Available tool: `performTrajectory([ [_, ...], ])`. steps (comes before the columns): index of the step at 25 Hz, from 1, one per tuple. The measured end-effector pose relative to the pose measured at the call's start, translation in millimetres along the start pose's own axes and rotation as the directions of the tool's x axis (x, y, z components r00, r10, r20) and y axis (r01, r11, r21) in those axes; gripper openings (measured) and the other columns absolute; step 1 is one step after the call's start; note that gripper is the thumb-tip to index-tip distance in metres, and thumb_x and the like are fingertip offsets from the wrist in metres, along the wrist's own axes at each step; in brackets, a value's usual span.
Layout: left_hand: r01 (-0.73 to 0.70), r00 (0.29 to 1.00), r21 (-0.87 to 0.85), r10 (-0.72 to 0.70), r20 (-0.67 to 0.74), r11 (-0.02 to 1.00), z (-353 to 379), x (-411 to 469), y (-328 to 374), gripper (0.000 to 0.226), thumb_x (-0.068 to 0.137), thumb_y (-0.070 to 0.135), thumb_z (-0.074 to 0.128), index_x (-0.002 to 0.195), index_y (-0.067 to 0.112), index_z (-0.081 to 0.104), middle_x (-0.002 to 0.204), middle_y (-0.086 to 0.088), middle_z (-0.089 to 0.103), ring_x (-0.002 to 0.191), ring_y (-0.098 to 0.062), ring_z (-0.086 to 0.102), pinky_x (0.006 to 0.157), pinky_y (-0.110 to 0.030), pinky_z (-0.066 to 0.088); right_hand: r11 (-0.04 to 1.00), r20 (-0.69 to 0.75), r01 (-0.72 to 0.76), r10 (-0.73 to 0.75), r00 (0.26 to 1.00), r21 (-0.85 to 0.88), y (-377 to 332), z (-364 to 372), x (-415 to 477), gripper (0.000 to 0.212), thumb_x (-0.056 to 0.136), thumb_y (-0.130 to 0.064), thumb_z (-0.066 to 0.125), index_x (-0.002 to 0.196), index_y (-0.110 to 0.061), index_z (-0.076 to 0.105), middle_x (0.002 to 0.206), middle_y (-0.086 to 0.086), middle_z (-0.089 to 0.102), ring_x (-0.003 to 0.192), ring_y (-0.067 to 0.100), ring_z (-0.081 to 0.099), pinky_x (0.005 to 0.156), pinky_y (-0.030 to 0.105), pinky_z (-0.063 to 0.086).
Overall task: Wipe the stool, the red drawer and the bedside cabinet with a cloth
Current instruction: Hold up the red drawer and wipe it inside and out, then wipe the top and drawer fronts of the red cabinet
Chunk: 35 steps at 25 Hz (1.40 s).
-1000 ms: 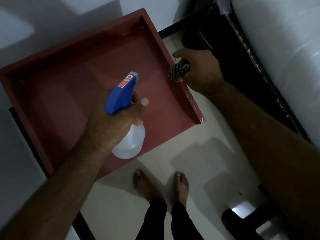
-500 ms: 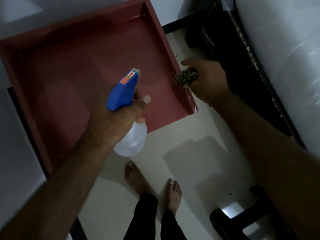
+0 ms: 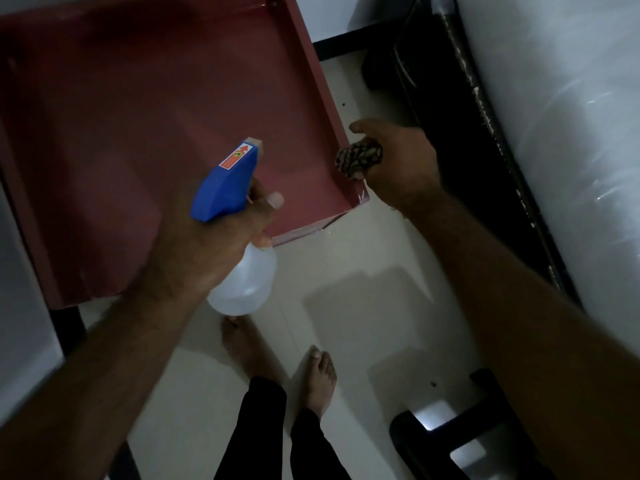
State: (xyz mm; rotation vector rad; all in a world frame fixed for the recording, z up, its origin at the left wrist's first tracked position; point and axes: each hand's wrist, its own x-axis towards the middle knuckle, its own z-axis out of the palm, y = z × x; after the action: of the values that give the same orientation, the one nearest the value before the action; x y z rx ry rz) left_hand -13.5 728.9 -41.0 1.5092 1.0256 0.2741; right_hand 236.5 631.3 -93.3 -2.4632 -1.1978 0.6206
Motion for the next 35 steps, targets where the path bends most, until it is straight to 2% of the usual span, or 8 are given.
performTrajectory([
  [4, 0.029, 1.0, -0.062, -0.029, -0.001, 0.998, 3.5, -12.1, 3.1, 0.027, 0.08, 0.036, 0.079, 0.083, 0.015, 0.062, 0.065, -0.008, 0.064, 0.064, -0.03, 0.07, 0.081, -0.054, 0.059, 0.999, -0.012, 0.034, -0.034, 0.999, -0.004, -2.5, 0.9, -1.0, 0.065, 0.085, -0.006, 0.076, 0.144, -0.026, 0.056, 0.142, 0.004, 0.062, 0.132, 0.025, 0.057, 0.104, 0.048, 0.055],
  [10, 0.032, 0.999, -0.025, -0.032, -0.021, 0.999, 4.6, -24.8, 2.0, 0.038, 0.073, 0.05, 0.077, 0.083, 0.017, 0.061, 0.065, -0.011, 0.068, 0.065, -0.028, 0.072, 0.086, -0.057, 0.058, 1.0, -0.05, 0.025, -0.025, 0.998, -0.01, 17.6, 7.4, -45.4, 0.067, 0.082, 0.003, 0.074, 0.141, -0.024, 0.06, 0.136, 0.006, 0.067, 0.125, 0.027, 0.063, 0.099, 0.049, 0.059],
  [17, -0.003, 1.0, -0.015, 0.002, -0.024, 1.0, 22.1, -35.8, -2.4, 0.022, 0.087, 0.029, 0.078, 0.081, 0.017, 0.061, 0.069, -0.02, 0.066, 0.065, -0.027, 0.071, 0.081, -0.049, 0.058, 0.999, -0.087, 0.026, -0.023, 0.996, 0.031, 15.3, 7.5, -38.8, 0.066, 0.081, -0.002, 0.076, 0.141, -0.025, 0.06, 0.133, 0.003, 0.069, 0.122, 0.023, 0.065, 0.099, 0.045, 0.059],
  [21, -0.012, 1.0, 0.019, 0.012, -0.006, 1.0, 28.5, -44.2, -5.0, 0.024, 0.084, 0.038, 0.077, 0.08, 0.021, 0.061, 0.068, -0.012, 0.069, 0.067, -0.023, 0.072, 0.077, -0.036, 0.055, 0.999, -0.158, 0.005, 0.001, 0.987, 0.037, 30.8, 20.7, -63.1, 0.07, 0.077, 0.004, 0.073, 0.14, -0.025, 0.06, 0.126, 0.004, 0.072, 0.115, 0.025, 0.068, 0.092, 0.046, 0.062],
  [27, 0.0, 0.999, -0.043, -0.002, -0.035, 0.999, 26.2, -67.2, -13.9, 0.026, 0.072, 0.051, 0.078, 0.084, 0.031, 0.066, 0.073, -0.008, 0.068, 0.071, -0.025, 0.073, 0.091, -0.055, 0.057, 0.972, -0.062, -0.227, 0.231, 0.971, 0.068, 48.1, 41.1, -121.3, 0.072, 0.084, -0.001, 0.074, 0.145, -0.034, 0.053, 0.129, 0.0, 0.07, 0.11, 0.024, 0.07, 0.084, 0.05, 0.064],
  [29, -0.002, 0.999, -0.079, -0.001, -0.036, 0.997, 24.1, -79.1, -20.7, 0.024, 0.071, 0.056, 0.078, 0.086, 0.041, 0.066, 0.075, -0.004, 0.067, 0.07, -0.027, 0.073, 0.089, -0.06, 0.056, 0.894, -0.072, -0.324, 0.361, 0.93, 0.31, 41.3, 50.9, -148.1, 0.067, 0.088, -0.007, 0.079, 0.145, -0.032, 0.055, 0.124, -0.004, 0.07, 0.096, 0.02, 0.073, 0.069, 0.046, 0.066],
  [32, -0.024, 0.998, -0.107, 0.017, -0.066, 0.994, 18.6, -96.5, -33.7, 0.021, 0.075, 0.054, 0.078, 0.091, 0.049, 0.066, 0.074, -0.001, 0.067, 0.07, -0.03, 0.072, 0.085, -0.064, 0.056, 0.625, 0.027, -0.395, 0.513, 0.858, 0.673, 22.8, 65.7, -176.3, 0.069, 0.087, -0.014, 0.085, 0.146, -0.03, 0.053, 0.118, -0.007, 0.068, 0.075, 0.014, 0.076, 0.053, 0.034, 0.062],
  [35, 0.019, 0.994, -0.077, -0.027, -0.103, 0.997, 11.0, -111.0, -51.5, 0.033, 0.073, 0.057, 0.077, 0.088, 0.03, 0.066, 0.068, -0.006, 0.069, 0.071, -0.029, 0.074, 0.088, -0.061, 0.056, 0.468, 0.085, -0.381, 0.539, 0.838, 0.797, 6.5, 88.3, -192.1, 0.071, 0.084, -0.015, 0.087, 0.145, -0.025, 0.054, 0.116, -0.006, 0.071, 0.087, 0.005, 0.075, 0.073, 0.031, 0.065],
])
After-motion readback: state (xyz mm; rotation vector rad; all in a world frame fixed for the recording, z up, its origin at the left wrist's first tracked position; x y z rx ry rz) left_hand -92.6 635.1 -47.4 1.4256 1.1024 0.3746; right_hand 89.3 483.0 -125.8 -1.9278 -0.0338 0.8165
